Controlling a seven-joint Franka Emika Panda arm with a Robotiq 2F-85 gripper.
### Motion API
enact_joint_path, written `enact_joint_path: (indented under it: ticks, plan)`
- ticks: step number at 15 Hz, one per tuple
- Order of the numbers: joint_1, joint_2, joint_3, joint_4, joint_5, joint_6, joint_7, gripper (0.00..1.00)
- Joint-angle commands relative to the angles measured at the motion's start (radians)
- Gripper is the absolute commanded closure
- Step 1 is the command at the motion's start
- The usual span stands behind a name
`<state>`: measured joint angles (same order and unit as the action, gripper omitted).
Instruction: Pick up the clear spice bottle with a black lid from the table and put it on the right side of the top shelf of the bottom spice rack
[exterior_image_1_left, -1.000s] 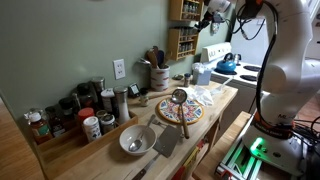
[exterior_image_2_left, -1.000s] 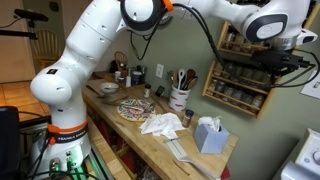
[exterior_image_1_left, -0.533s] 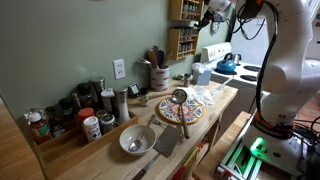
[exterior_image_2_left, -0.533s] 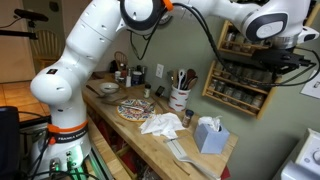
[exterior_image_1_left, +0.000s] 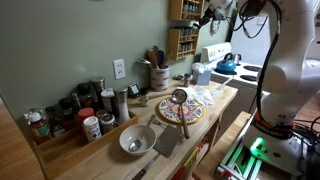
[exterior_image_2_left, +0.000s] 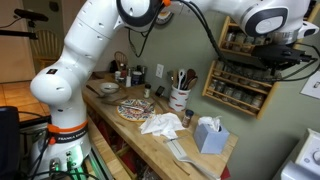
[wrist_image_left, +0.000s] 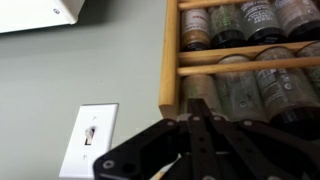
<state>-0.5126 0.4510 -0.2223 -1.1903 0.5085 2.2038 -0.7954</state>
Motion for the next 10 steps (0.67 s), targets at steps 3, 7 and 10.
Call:
enact_joint_path:
  ticks: [3,7,10]
  plan:
    - [-0.009,-0.072,0.024,-0.08,0.037,-0.025,-0.078,1.0]
    - [-0.008,-0.09,0.027,-0.099,0.044,-0.022,-0.094,1.0]
    - [-0.009,-0.11,0.023,-0.12,0.026,-0.09,-0.085,1.0]
